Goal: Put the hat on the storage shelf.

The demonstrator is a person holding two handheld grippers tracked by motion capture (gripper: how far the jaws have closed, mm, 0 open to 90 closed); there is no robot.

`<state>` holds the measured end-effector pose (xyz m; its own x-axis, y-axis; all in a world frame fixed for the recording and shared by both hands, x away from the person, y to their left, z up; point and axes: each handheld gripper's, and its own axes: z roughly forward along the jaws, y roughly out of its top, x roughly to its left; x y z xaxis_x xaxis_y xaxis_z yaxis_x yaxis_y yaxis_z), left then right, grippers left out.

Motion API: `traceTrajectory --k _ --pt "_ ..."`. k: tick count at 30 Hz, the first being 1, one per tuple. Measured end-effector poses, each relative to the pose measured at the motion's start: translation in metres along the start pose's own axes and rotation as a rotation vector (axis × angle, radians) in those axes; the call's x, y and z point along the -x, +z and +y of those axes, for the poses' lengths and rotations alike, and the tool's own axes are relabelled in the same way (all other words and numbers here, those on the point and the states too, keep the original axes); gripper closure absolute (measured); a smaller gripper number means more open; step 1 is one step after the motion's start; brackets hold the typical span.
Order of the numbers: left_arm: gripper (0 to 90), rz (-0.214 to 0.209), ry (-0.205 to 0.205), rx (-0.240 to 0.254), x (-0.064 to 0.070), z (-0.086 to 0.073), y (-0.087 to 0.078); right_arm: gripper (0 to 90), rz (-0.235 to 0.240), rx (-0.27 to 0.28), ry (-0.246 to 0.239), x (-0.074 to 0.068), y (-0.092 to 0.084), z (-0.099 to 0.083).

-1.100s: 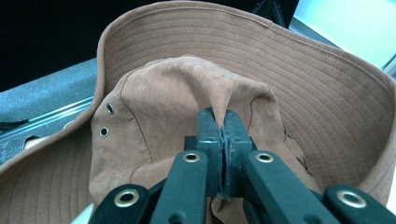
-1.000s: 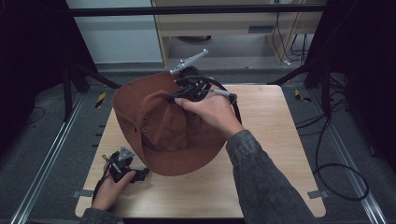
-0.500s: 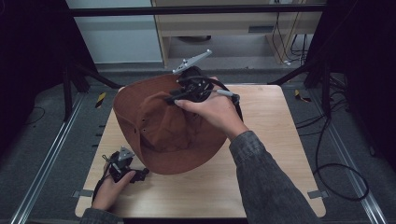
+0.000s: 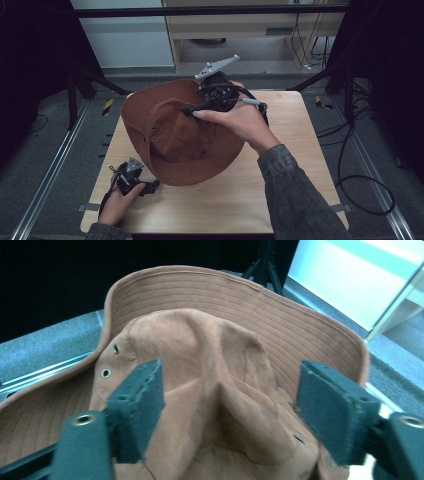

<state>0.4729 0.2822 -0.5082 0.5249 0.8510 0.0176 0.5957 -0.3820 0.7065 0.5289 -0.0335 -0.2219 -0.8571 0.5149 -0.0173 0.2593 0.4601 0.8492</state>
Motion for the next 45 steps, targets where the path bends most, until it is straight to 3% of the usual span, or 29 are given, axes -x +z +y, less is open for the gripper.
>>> traceTrajectory --k 15,23,30,39,45 --pt "0.0 0.002 -0.001 0.005 0.0 0.0 0.0 8.8 -0.08 0.05 0.074 0.024 -0.033 -0.025" --pt "0.0 0.002 0.0 0.004 0.0 0.0 0.001 6.5 -0.136 0.074 0.123 0.046 -0.061 -0.057" --pt "0.0 -0.001 -0.002 0.006 0.001 0.001 0.001 7.0 -0.182 0.058 0.156 0.067 -0.08 -0.088" --pt "0.0 -0.001 -0.003 0.006 0.001 0.001 0.001 8.4 -0.235 0.043 0.225 0.091 -0.092 -0.131" --pt "0.0 -0.001 -0.004 0.006 0.001 0.001 0.001 8.8 -0.274 0.011 0.256 0.1 -0.088 -0.155"
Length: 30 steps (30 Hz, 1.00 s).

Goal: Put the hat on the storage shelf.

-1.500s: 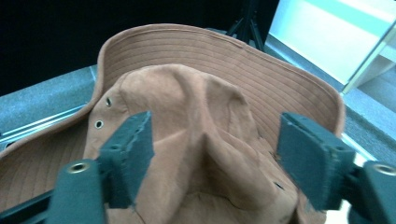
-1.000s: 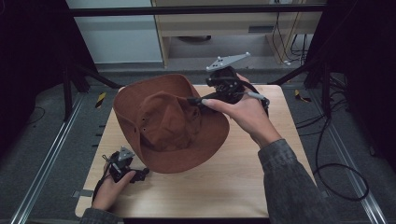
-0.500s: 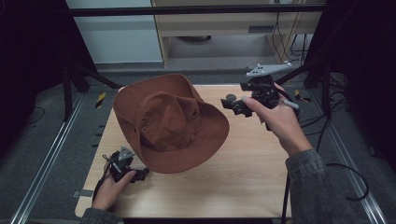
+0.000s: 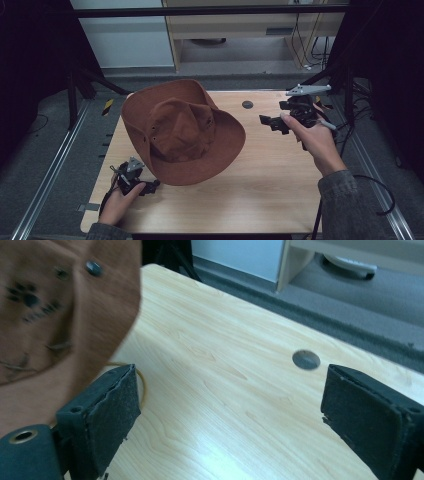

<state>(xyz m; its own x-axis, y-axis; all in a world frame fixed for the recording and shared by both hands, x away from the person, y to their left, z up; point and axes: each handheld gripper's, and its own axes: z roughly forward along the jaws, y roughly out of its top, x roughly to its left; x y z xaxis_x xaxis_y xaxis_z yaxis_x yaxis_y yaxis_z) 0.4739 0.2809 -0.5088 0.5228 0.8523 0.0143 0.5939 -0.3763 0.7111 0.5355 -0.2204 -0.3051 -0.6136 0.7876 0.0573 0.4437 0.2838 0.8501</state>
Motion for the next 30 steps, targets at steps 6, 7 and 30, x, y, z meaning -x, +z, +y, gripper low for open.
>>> traceTrajectory --k 6,7,30 --pt "0.0 0.0 0.0 -0.001 0.0 0.0 0.0 9.1 -0.034 -0.049 0.022 0.007 0.01 -0.023" --pt "0.0 0.0 0.0 0.0 0.0 0.0 0.0 8.6 -0.035 -0.057 0.021 0.009 0.012 -0.027" --pt "0.0 0.001 0.0 0.0 0.0 0.0 0.0 8.7 -0.046 -0.16 0.123 0.015 0.051 -0.127"
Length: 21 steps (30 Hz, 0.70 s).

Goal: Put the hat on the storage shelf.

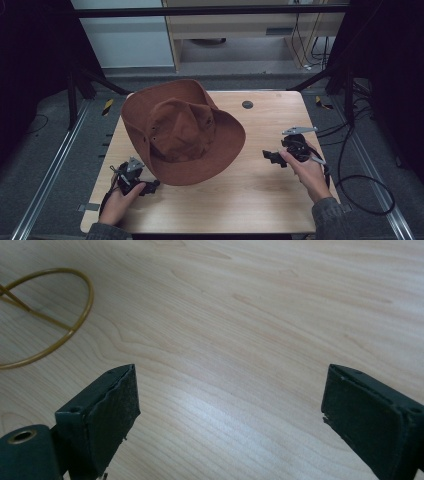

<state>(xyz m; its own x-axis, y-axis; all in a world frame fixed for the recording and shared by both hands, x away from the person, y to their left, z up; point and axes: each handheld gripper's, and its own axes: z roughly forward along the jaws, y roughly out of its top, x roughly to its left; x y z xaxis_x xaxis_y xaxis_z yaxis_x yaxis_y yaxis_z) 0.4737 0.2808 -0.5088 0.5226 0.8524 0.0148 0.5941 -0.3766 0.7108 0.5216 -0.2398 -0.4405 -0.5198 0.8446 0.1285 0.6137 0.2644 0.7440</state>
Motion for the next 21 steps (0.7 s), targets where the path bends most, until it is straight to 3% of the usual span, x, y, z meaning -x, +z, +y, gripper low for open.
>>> traceTrajectory --k 11,21 --pt "0.0 0.0 0.0 0.0 0.0 0.0 0.0 8.7 0.0 -0.023 0.034 0.001 0.015 -0.026" --pt "0.0 0.0 0.0 0.0 0.0 0.0 0.0 8.9 -0.028 -0.021 0.058 0.001 0.026 -0.041"
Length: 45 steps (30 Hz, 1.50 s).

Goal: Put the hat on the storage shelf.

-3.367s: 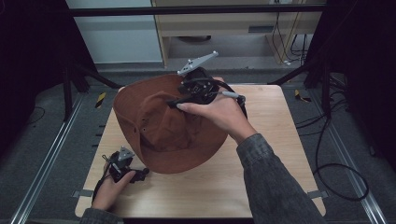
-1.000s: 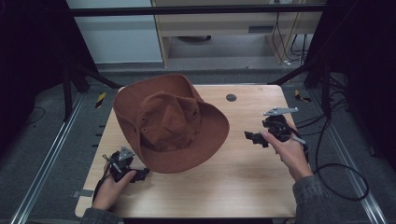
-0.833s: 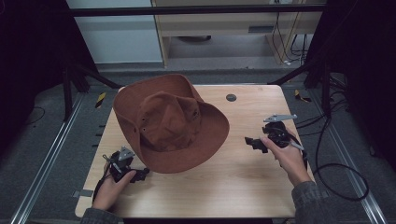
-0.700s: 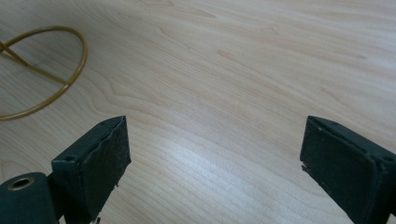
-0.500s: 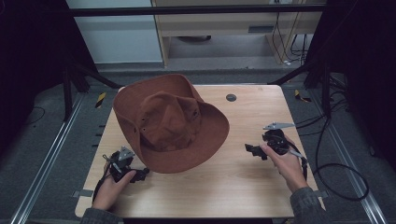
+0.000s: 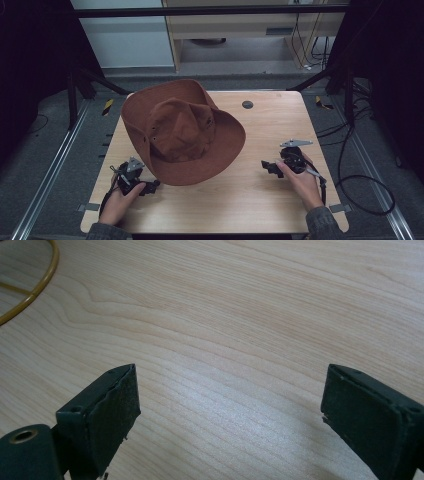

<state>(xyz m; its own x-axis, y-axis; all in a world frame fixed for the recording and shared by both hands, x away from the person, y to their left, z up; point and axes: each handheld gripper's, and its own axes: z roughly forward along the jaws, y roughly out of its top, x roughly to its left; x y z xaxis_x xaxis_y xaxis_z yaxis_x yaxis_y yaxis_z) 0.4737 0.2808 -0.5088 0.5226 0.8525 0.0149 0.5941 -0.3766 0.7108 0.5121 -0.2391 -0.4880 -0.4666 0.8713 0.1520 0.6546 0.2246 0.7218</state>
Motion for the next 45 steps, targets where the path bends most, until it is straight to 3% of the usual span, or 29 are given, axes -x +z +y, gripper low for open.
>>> traceTrajectory --k 18,41,45 --pt "0.0 0.0 0.0 0.0 0.0 0.0 0.0 8.1 -0.031 0.003 0.025 0.0 0.01 -0.015" --pt "0.0 0.0 0.0 0.0 0.0 0.0 0.0 7.3 -0.056 0.039 0.02 -0.005 0.011 -0.02" --pt "0.0 0.0 0.0 0.0 0.0 0.0 0.0 7.3 -0.07 0.048 0.0 -0.006 0.012 -0.022"
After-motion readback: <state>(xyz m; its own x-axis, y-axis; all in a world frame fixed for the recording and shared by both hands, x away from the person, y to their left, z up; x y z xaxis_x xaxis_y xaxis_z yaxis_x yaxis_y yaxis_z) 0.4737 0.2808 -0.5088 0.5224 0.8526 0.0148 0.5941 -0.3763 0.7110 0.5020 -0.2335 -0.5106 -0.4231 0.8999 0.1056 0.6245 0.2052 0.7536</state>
